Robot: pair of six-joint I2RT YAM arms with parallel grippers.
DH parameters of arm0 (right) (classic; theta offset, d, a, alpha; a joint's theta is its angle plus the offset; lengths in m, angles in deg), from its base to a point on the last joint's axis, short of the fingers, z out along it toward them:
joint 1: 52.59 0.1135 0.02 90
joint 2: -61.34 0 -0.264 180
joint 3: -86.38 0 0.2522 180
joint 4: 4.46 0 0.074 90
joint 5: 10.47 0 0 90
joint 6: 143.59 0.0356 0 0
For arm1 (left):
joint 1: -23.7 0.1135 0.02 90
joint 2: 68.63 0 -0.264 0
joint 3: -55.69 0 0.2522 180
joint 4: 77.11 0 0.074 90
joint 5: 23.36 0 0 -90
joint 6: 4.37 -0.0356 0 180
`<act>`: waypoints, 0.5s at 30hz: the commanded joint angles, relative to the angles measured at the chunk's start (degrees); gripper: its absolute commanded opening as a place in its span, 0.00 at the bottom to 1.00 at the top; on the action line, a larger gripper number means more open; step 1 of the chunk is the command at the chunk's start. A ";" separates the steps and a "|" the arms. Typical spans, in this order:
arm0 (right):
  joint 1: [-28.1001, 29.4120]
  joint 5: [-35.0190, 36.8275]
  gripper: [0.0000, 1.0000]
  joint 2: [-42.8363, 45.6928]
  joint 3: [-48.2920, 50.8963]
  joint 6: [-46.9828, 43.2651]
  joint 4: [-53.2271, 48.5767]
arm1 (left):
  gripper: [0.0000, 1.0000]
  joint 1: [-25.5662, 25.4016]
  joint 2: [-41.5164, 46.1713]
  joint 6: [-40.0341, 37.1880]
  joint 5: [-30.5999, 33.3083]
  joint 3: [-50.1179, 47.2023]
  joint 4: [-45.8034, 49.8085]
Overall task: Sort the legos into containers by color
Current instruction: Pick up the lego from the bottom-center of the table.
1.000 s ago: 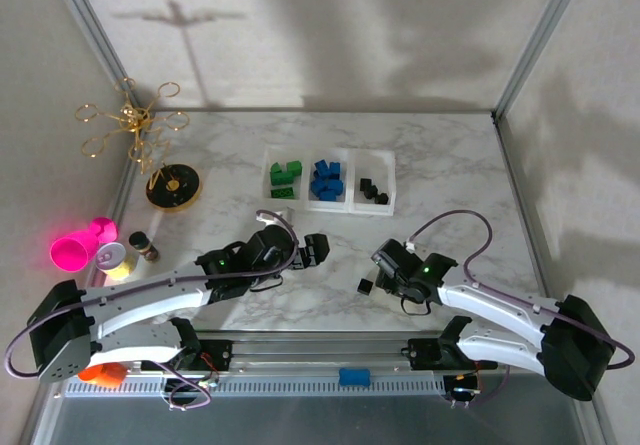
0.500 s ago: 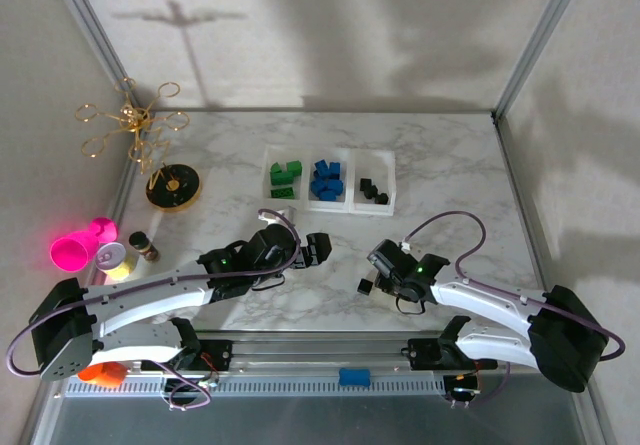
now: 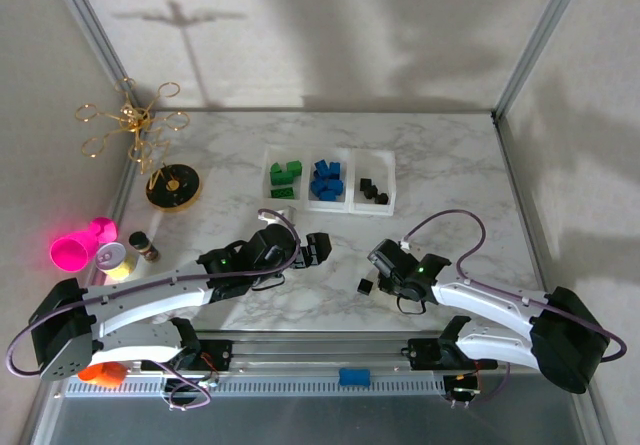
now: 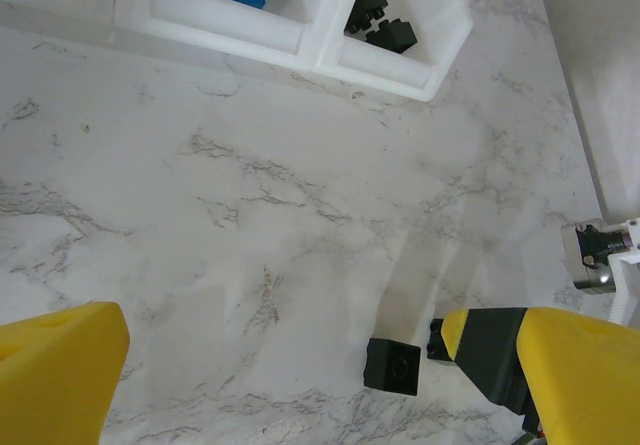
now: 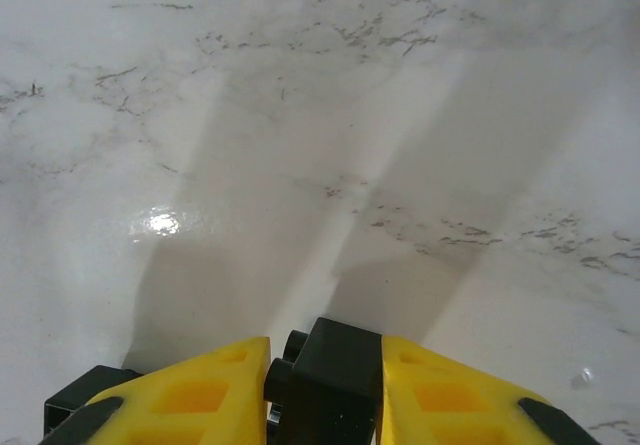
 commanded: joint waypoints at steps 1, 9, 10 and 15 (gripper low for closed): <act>0.48 3.36 0.28 1.19 -3.47 -2.56 -1.96 | 1.00 -0.40 1.92 -0.03 1.66 0.67 -0.09; -3.57 5.07 0.28 -0.50 -11.68 -11.29 -2.80 | 1.00 -0.22 3.44 -1.98 4.25 2.08 0.98; -5.17 5.02 0.28 -1.09 -13.43 -13.43 -2.64 | 0.99 -0.14 3.31 -2.37 4.52 2.60 1.11; -11.35 6.18 0.30 -5.90 -22.64 -23.12 0.37 | 1.00 0.25 1.68 -5.04 6.09 5.84 1.21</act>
